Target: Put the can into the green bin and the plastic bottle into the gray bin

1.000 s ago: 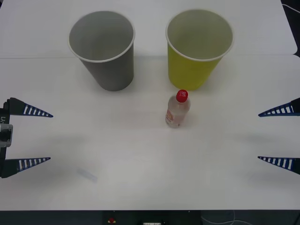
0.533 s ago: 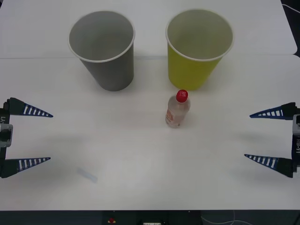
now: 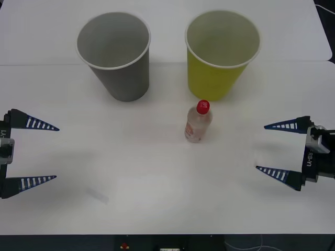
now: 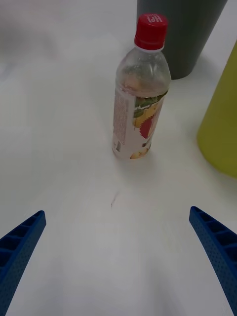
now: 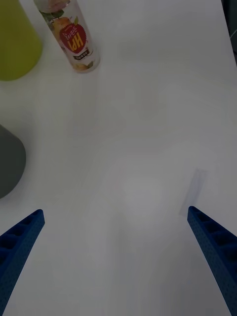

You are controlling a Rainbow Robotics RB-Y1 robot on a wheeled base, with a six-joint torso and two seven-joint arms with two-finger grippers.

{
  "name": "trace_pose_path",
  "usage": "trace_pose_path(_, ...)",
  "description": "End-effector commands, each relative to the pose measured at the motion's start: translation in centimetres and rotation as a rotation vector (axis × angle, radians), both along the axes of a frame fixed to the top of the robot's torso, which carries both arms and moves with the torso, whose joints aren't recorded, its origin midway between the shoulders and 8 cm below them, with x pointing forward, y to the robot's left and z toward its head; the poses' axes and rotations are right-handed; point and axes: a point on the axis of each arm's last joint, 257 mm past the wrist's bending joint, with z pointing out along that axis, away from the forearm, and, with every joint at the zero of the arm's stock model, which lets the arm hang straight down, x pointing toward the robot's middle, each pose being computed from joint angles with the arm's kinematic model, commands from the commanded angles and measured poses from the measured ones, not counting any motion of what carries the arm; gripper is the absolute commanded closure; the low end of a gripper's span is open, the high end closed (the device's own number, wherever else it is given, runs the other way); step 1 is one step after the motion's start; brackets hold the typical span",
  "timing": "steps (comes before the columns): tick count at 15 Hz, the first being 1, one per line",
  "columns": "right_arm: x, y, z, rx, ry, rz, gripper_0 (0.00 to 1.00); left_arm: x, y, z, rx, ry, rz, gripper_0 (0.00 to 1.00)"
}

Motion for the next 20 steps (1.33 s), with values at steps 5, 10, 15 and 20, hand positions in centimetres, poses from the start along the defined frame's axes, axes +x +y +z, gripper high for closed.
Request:
trace_pose_path(5,3.1,3.7,-1.4,0.159,0.01,-0.01,0.0,0.0,0.0,0.0,0.0,0.0,0.0,0.0)
trace_pose_path(10,5.4,7.1,-2.1,0.26,0.008,-0.017,0.0,0.0,0.0,0.0,0.0,0.0,0.0,0.0)
trace_pose_path(15,7.9,10.5,-2.3,0.363,0.016,-0.024,0.0,0.0,0.0,0.0,0.0,0.0,0.0,0.0)
trace_pose_path(20,9.5,13.4,-2.8,0.405,0.017,-0.019,0.0,0.0,0.0,0.0,0.0,0.0,0.0,0.0)
